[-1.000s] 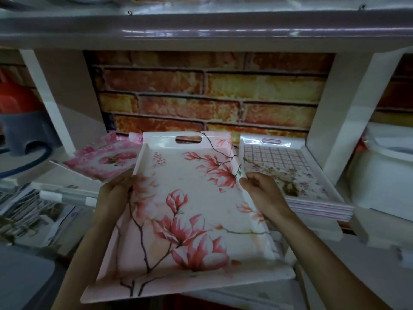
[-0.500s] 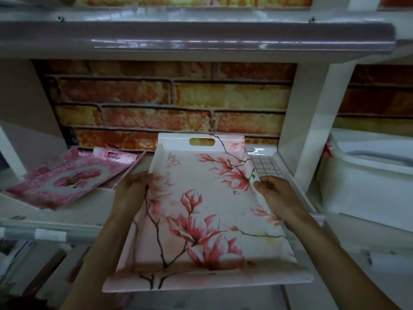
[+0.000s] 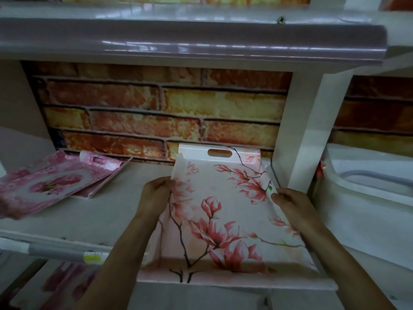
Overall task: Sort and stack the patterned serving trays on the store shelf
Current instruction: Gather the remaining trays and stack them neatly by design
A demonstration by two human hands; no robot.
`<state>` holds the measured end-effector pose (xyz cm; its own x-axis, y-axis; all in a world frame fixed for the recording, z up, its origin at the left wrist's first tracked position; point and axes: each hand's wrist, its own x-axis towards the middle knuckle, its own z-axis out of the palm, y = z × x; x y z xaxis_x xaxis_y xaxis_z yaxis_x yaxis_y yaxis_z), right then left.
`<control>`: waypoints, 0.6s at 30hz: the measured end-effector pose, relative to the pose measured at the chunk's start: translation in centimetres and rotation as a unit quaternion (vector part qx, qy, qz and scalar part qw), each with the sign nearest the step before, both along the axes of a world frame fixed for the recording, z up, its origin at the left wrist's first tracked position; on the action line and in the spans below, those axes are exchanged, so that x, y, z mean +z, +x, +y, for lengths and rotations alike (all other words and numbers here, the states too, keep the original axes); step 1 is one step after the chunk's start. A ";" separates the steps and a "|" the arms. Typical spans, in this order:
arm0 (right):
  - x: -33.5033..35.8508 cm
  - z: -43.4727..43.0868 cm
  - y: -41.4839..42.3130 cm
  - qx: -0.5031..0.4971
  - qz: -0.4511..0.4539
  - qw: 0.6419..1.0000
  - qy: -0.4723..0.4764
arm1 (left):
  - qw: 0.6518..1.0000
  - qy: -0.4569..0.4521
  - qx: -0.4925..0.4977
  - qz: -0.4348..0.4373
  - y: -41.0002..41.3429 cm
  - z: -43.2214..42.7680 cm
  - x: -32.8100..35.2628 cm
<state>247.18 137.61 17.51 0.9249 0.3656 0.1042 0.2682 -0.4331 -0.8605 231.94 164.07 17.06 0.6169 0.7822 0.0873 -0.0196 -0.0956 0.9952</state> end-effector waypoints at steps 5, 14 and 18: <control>-0.3 -0.4 1.6 0.007 -0.013 1.000 -0.012 | 1.000 -0.002 0.002 0.008 1.9 -0.5 -0.9; -1.3 -0.4 3.7 -0.026 -0.012 0.999 -0.041 | 0.998 0.038 -0.040 0.036 4.9 0.1 -2.5; -1.7 -0.2 4.5 -0.042 -0.004 0.996 -0.076 | 0.997 0.041 -0.058 0.033 6.4 0.9 -3.3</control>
<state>251.67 137.41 15.81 0.9523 0.2990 0.0605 0.2313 -0.5787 -0.7820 238.33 164.98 13.77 0.7092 0.6973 0.1039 0.0303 -0.1774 0.9837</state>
